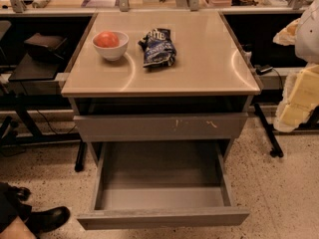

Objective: Close middle drawer

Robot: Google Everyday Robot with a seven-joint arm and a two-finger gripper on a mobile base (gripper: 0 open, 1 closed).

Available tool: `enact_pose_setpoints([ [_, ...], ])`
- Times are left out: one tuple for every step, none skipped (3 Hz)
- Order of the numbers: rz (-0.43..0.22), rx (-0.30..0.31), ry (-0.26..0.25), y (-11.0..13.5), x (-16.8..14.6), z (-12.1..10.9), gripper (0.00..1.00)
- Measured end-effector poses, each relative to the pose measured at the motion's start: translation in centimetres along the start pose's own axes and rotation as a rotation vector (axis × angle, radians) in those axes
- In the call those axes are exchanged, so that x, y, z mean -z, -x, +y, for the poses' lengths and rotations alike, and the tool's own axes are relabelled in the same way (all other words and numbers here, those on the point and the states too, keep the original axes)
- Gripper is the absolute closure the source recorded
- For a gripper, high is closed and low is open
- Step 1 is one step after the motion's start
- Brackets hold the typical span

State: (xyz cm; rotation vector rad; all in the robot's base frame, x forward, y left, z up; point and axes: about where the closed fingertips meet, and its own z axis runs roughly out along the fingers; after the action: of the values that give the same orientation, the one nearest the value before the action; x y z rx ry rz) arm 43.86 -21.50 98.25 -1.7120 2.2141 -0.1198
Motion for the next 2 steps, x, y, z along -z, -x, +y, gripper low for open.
enact_pose_setpoints([
  [0.000, 0.000, 0.000, 0.0, 0.0, 0.0, 0.00],
  [-0.009, 0.001, 0.000, 0.0, -1.0, 0.6, 0.00],
])
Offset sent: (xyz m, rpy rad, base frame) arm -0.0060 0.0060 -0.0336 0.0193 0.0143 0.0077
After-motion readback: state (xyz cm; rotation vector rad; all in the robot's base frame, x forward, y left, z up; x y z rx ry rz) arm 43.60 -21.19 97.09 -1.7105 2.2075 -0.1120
